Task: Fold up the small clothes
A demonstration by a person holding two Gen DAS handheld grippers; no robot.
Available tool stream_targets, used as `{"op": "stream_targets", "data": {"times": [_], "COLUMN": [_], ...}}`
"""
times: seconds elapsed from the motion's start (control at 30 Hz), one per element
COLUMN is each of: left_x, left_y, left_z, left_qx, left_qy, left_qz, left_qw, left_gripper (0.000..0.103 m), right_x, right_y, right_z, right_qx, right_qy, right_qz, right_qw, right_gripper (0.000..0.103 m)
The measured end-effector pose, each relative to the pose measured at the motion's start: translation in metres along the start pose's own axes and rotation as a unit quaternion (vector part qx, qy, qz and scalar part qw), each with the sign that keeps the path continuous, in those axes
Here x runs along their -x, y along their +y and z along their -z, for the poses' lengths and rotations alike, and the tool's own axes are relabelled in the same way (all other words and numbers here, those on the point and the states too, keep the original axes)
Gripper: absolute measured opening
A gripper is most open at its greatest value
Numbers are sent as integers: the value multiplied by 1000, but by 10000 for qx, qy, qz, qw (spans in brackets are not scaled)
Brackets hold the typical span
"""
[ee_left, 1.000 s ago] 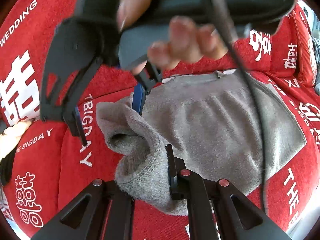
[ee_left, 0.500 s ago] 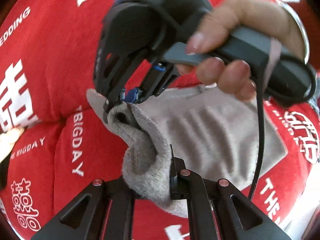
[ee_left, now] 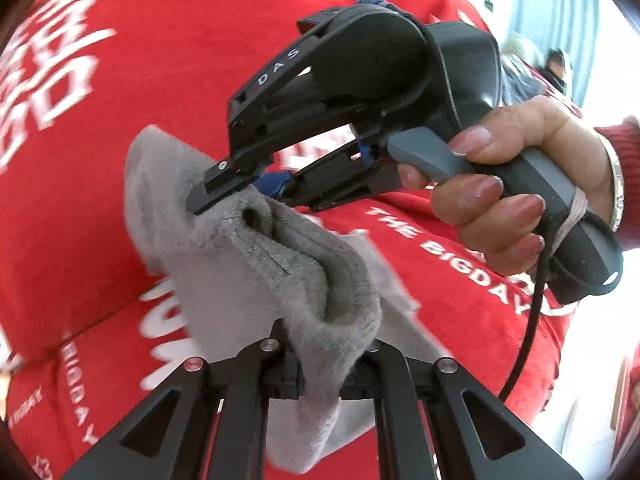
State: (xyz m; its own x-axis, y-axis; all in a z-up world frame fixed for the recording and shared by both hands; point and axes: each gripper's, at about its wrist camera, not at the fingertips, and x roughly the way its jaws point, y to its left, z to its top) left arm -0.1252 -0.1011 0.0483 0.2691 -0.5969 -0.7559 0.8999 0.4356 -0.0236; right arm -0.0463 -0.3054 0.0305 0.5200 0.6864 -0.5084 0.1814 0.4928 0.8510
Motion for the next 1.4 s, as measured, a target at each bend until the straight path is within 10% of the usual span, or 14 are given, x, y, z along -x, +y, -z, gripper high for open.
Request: {"op": "stream_targets", "data": {"times": [0.37, 0.5, 0.63, 0.7, 0.8, 0.93, 1.17, 1.33, 1.37, 1.4], "left_x": [-91, -75, -45, -42, -46, -60, -85, -83, -83, -84], "left_y": [-52, -39, -22, -1, 41, 105, 128, 123, 123, 121], "left_z": [15, 27, 31, 37, 50, 84, 108, 104, 104, 106], "left_qx": [-133, -36, 32, 292, 1268, 2983, 3557, 3244, 3116, 2887], "left_qy": [1070, 1073, 1109, 1225, 1619, 2038, 2295, 2329, 2370, 2453], "left_qz": [611, 302, 178, 112, 176, 485, 1166, 974, 888, 758], "left_qw": [9923, 9938, 9937, 9920, 9785, 9312, 8984, 9116, 9159, 9223], "left_gripper": [10, 69, 71, 71, 71, 71, 71, 71, 71, 72], "right_x": [40, 36, 33, 40, 55, 73, 14, -23, -27, -27], "right_y": [-176, -176, -166, -158, -141, -120, -101, -114, -115, -113], "right_z": [49, 51, 56, 66, 89, 137, 203, 204, 204, 204], "right_qx": [-1803, -1861, -1859, -1844, -1816, -1962, -2564, -3213, -3318, -3307], "right_qy": [-449, -531, -405, -451, -628, -960, -811, -1231, -1315, -1354], "right_qz": [977, 1010, 1187, 1334, 1481, 1397, 645, 351, 311, 326], "right_qw": [9777, 9759, 9745, 9727, 9701, 9658, 9610, 9383, 9336, 9334], "right_gripper": [17, 22, 26, 46, 50, 50, 52, 43, 15, 9]}}
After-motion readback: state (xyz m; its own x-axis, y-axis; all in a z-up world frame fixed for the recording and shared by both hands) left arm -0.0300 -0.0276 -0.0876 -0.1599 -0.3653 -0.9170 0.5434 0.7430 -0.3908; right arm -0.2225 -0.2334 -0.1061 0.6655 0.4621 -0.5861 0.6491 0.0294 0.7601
